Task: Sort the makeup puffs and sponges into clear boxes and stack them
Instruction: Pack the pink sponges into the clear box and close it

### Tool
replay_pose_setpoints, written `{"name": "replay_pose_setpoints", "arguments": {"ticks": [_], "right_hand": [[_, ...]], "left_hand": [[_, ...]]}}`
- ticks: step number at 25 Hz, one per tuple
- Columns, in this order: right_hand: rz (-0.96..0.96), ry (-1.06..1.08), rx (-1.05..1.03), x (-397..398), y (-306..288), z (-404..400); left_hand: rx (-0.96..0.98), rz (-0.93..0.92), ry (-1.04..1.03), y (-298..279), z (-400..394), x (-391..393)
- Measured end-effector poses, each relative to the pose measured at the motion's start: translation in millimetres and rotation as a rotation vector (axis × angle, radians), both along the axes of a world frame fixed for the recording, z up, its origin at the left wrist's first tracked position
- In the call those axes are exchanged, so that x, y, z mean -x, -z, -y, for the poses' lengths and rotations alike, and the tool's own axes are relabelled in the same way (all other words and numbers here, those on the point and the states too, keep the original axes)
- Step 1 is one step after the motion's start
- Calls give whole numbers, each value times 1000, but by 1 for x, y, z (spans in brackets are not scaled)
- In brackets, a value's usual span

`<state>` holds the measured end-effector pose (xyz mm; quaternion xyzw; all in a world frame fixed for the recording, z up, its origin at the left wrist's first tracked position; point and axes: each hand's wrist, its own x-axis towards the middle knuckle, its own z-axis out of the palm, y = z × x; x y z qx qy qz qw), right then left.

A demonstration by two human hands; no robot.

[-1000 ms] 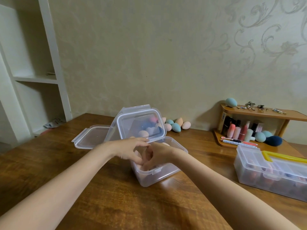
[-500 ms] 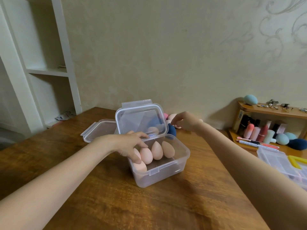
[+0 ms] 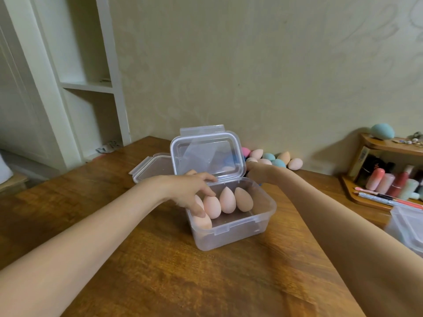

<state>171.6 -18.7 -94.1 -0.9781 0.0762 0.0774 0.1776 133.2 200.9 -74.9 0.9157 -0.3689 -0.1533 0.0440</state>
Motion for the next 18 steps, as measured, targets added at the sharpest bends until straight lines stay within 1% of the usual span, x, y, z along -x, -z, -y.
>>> {"name": "replay_pose_setpoints", "arguments": {"ticks": [1, 2, 3, 4, 5, 6, 8, 9, 10, 11, 12, 13, 15, 17, 18], "right_hand": [[32, -22, 49, -1, 0, -1], [64, -46, 31, -2, 1, 1], [94, -58, -38, 3, -3, 2], [124, -38, -162, 10, -9, 5], [182, -21, -256, 19, -16, 9], [271, 13, -302, 25, -24, 16], [431, 90, -265, 44, -41, 27], [477, 104, -348, 55, -48, 29], [485, 86, -526, 70, -55, 27], [431, 15, -722, 83, -58, 22], [339, -80, -823, 98, -60, 13], [231, -171, -758, 109, -60, 4], [38, -313, -415, 117, -46, -16], [-31, -311, -208, 114, -28, -33], [-9, -295, -170, 112, -21, -38]], "left_hand": [[-2, 4, 2, 1, 0, 1], [1, 5, 2, 1, 0, 2], [10, -1, -2, 1, 0, 3], [22, -12, -8, 0, 0, 3], [37, -24, -12, 0, -1, 2], [51, -37, -17, 0, -1, 1], [72, -50, -23, 2, 2, 0], [80, -48, -19, 3, 4, -1], [87, -47, -7, 4, 9, 0], [94, -50, 4, 4, 12, 0], [100, -60, 15, 3, 15, 1], [107, -74, 20, 2, 17, 1], [111, -90, 21, 0, 18, 0], [101, -79, 40, 1, 18, -1], [100, -77, 45, 3, 17, -1]]}}
